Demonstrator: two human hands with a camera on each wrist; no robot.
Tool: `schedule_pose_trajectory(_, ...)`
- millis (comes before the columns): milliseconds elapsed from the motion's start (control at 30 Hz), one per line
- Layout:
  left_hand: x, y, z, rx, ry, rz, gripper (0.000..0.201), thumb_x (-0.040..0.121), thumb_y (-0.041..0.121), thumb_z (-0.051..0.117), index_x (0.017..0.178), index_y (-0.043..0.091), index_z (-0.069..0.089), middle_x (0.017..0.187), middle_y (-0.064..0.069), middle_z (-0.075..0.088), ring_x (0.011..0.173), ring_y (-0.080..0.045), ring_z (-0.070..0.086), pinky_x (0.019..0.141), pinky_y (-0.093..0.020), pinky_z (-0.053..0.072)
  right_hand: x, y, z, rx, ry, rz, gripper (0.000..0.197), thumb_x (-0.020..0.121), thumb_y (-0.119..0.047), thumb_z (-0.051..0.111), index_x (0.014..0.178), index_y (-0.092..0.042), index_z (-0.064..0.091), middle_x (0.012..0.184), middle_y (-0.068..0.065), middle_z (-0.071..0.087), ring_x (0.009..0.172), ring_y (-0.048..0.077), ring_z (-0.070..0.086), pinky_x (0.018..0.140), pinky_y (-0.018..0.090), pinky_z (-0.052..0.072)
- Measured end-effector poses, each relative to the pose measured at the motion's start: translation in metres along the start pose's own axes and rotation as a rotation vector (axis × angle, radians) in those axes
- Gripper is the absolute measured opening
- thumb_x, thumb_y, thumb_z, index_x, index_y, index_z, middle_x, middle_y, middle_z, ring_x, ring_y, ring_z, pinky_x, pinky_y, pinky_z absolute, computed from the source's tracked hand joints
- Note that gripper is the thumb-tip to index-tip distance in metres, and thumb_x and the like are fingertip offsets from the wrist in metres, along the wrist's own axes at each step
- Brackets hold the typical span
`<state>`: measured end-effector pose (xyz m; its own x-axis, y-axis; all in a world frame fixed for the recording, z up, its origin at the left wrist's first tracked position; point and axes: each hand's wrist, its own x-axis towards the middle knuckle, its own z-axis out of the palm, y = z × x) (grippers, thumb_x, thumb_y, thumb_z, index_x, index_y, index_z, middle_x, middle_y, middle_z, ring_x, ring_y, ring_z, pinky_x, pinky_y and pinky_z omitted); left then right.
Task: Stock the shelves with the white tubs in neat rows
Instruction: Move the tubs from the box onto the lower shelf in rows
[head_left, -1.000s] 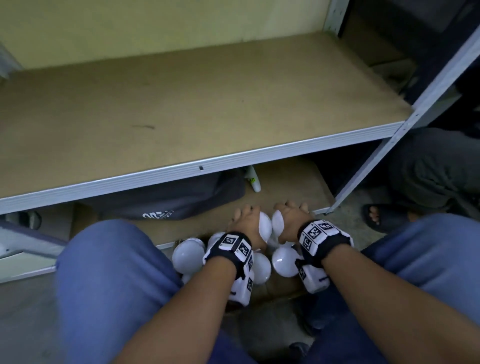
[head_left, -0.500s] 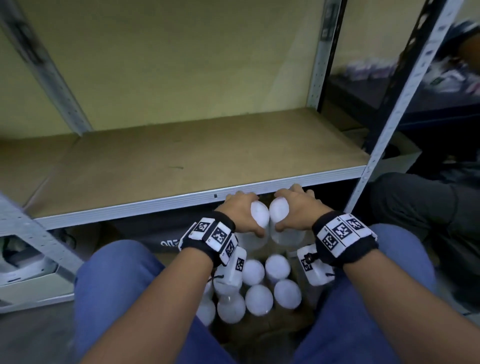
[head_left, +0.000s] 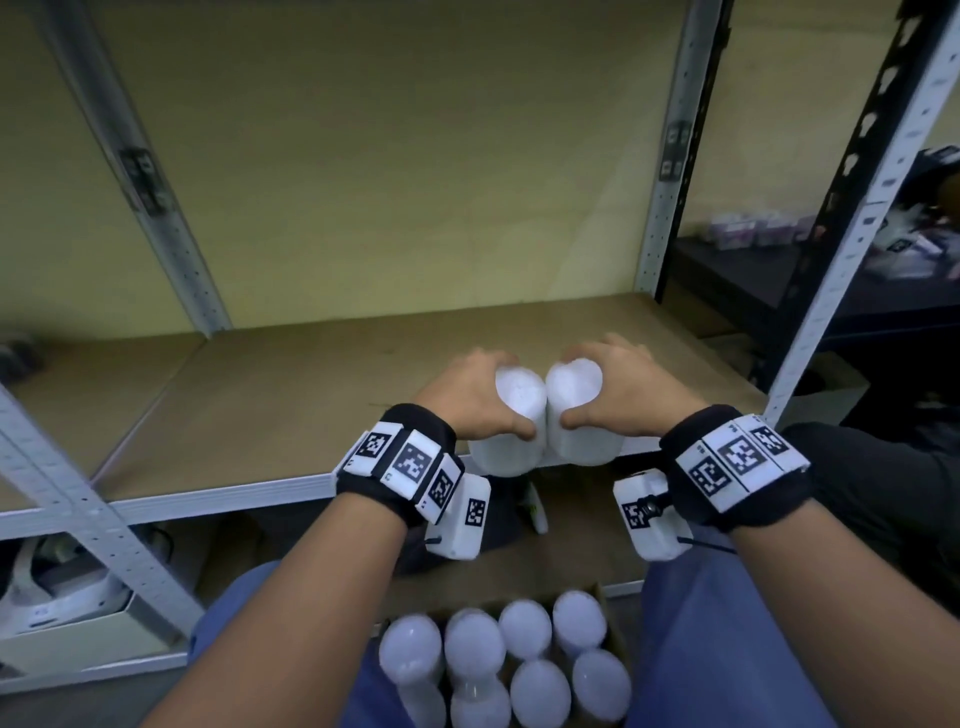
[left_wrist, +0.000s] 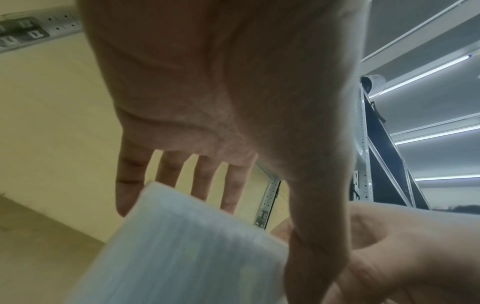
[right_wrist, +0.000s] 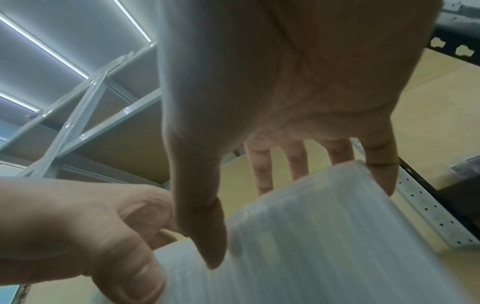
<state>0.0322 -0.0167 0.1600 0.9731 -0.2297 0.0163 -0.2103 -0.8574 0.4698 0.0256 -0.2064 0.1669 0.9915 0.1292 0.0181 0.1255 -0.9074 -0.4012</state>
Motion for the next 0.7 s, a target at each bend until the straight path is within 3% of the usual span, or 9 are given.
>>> schedule_pose_trajectory(233, 0.037, -0.013, -0.003, -0.012, 0.020, -0.027, 0.080, 0.061, 0.039, 0.081, 0.133, 0.024, 0.051, 0.132, -0.001, 0.049, 0.119, -0.020, 0.049, 0.084, -0.029, 0.045, 0.048, 0.002, 0.009, 0.037, -0.006, 0.003, 0.072, 0.058, -0.044, 0.078, 0.126, -0.034, 0.057, 0.131, 0.001, 0.048, 0.125, 0.030, 0.046, 0.103, 0.047, 0.043)
schedule_pose_trajectory(500, 0.070, -0.029, 0.008, -0.029, -0.009, -0.074, 0.079, 0.061, 0.037, 0.082, 0.133, 0.025, 0.051, 0.131, -0.001, 0.049, 0.119, -0.021, 0.049, 0.083, -0.029, 0.043, 0.088, 0.011, 0.024, 0.064, -0.048, -0.028, 0.065, 0.065, -0.035, 0.080, 0.126, -0.026, 0.059, 0.134, -0.001, 0.051, 0.124, 0.020, 0.048, 0.099, 0.034, 0.045)
schedule_pose_trajectory(700, 0.081, -0.042, 0.016, -0.027, -0.026, -0.085, 0.078, 0.063, 0.040, 0.081, 0.133, 0.026, 0.050, 0.133, 0.001, 0.048, 0.121, -0.020, 0.048, 0.089, -0.031, 0.044, 0.104, 0.016, 0.039, 0.058, -0.081, -0.023, 0.066, 0.065, -0.041, 0.078, 0.127, -0.029, 0.057, 0.135, -0.002, 0.050, 0.127, 0.023, 0.045, 0.105, 0.042, 0.042)
